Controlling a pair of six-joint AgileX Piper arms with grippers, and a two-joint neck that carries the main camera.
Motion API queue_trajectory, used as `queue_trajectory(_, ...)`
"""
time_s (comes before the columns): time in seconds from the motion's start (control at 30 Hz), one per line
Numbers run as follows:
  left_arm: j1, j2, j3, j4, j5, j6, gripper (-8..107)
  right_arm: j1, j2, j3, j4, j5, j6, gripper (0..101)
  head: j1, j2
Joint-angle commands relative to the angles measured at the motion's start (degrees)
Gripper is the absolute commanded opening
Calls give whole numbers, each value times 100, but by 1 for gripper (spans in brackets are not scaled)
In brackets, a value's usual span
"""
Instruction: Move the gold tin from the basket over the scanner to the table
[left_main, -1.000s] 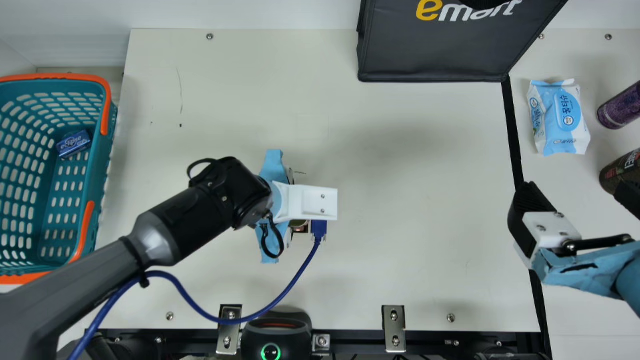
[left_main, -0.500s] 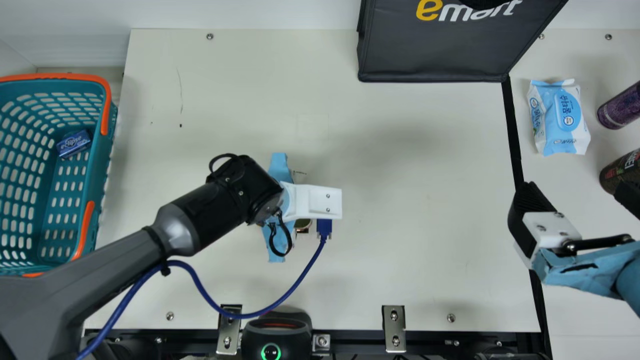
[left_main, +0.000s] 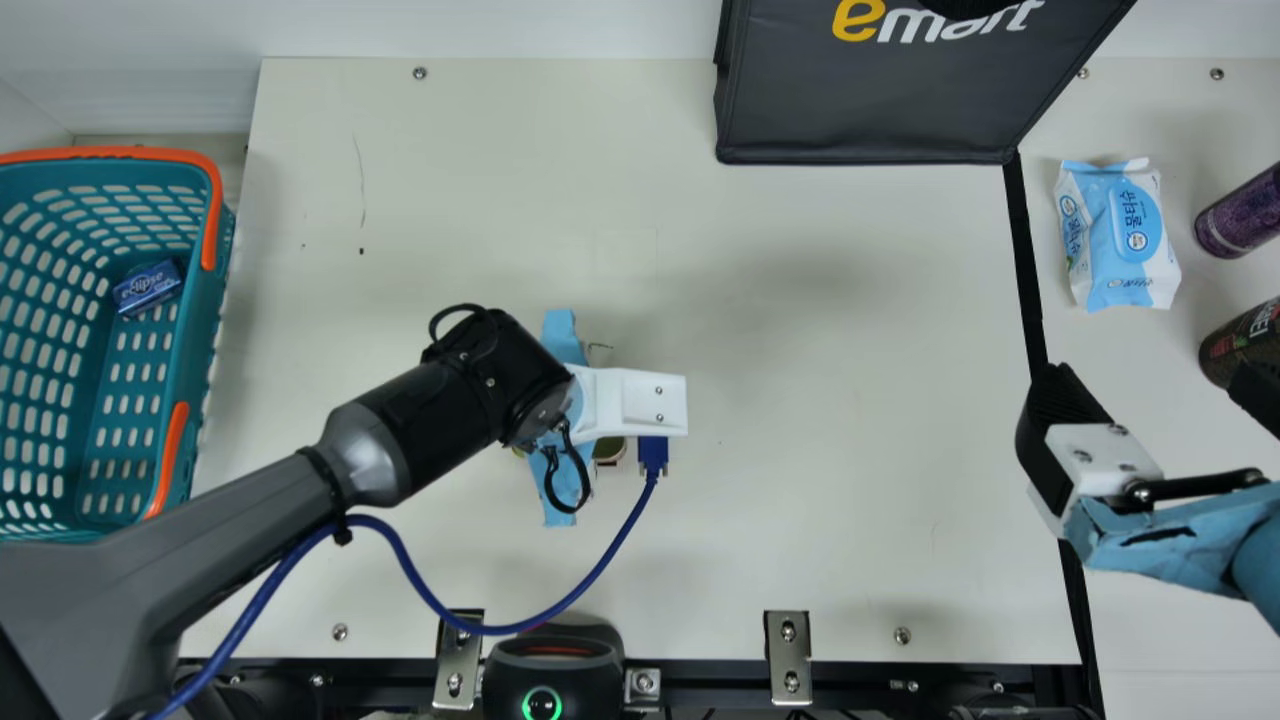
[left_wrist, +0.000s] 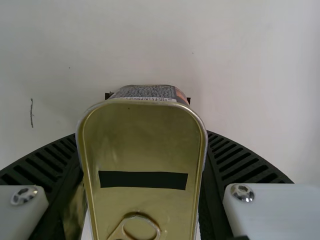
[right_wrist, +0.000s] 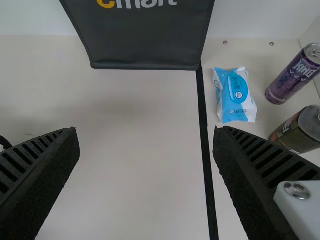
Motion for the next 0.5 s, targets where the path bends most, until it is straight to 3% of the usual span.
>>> queue_trajectory(0.0, 19, 5, -15, -38, 23, -23, 59, 0, 0, 0, 0, 0, 0, 95, -166, 9)
queue_trajectory(0.3, 466, -336, -84, -1051, 239, 211, 89, 0, 0, 0, 0, -6, 0, 95, -166, 9)
queue_trajectory(0.47, 1004, -726, -96, -1880, 526, 268, 90, 0, 0, 0, 0, -6, 0, 95, -166, 9)
